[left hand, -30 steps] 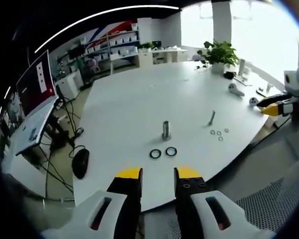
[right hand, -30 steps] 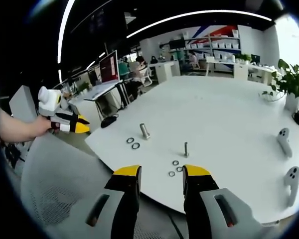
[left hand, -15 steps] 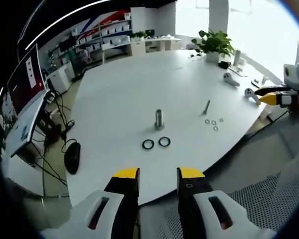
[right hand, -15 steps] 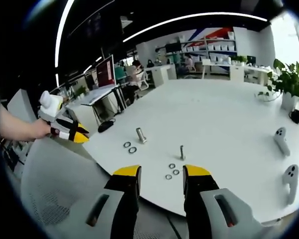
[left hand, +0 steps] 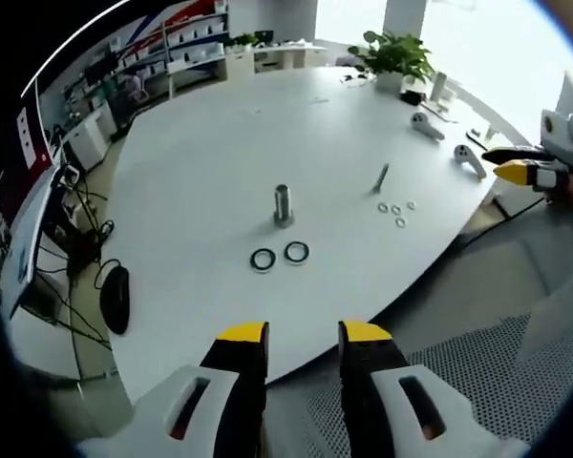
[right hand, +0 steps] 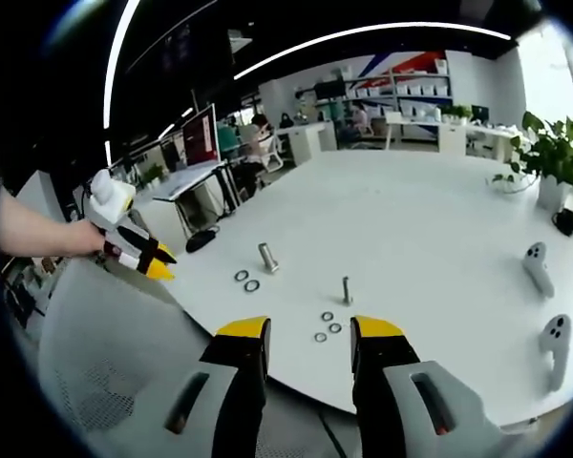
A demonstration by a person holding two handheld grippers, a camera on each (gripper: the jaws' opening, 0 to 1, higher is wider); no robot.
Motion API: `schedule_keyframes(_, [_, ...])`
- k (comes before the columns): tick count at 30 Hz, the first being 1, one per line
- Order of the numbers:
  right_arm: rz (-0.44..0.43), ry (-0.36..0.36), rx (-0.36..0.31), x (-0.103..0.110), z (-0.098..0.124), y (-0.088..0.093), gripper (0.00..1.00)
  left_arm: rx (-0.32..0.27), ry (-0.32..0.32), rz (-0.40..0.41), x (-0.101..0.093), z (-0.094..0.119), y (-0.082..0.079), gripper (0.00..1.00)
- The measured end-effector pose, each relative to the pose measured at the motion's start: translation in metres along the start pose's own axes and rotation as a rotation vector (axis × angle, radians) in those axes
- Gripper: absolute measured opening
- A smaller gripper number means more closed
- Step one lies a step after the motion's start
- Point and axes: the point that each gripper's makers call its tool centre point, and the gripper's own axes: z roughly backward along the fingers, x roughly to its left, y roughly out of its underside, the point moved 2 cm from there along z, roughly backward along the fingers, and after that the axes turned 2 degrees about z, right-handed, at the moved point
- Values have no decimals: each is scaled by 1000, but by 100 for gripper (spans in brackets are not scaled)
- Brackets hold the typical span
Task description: Place the washer onto the threaded stud by aligning its center hole with the stud, sliding it down to the base, and recovering from edge contact or off-axis alignment until the washer reaches the visible bottom stop.
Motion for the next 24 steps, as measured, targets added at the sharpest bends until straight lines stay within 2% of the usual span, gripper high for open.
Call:
schedule_keyframes(3, [7,5,-16,-1,1,-3,35,0,3,-13,1,-9,-9,27])
schedule_keyframes(6, [5,6,-4,-1,0,-1,35,8,7,-14,3,-20,-14,27])
schedule_keyframes(14, [0,19,-3,-4,1,0,35,62,0,-46,14,-48,-23,28])
schedule_keyframes(16, [-1,25,-6,-5,1,-1,35,46,-20,-96,19,-54,-31,27])
schedule_keyframes(18, [-7,34,-9,-7,2,-1,35,74,-32,-134,22,-62,-31,27])
schedule_keyframes(24, [-9,44,-6,-8,2,0,35,143,-11,-152,25,-82,-30,28])
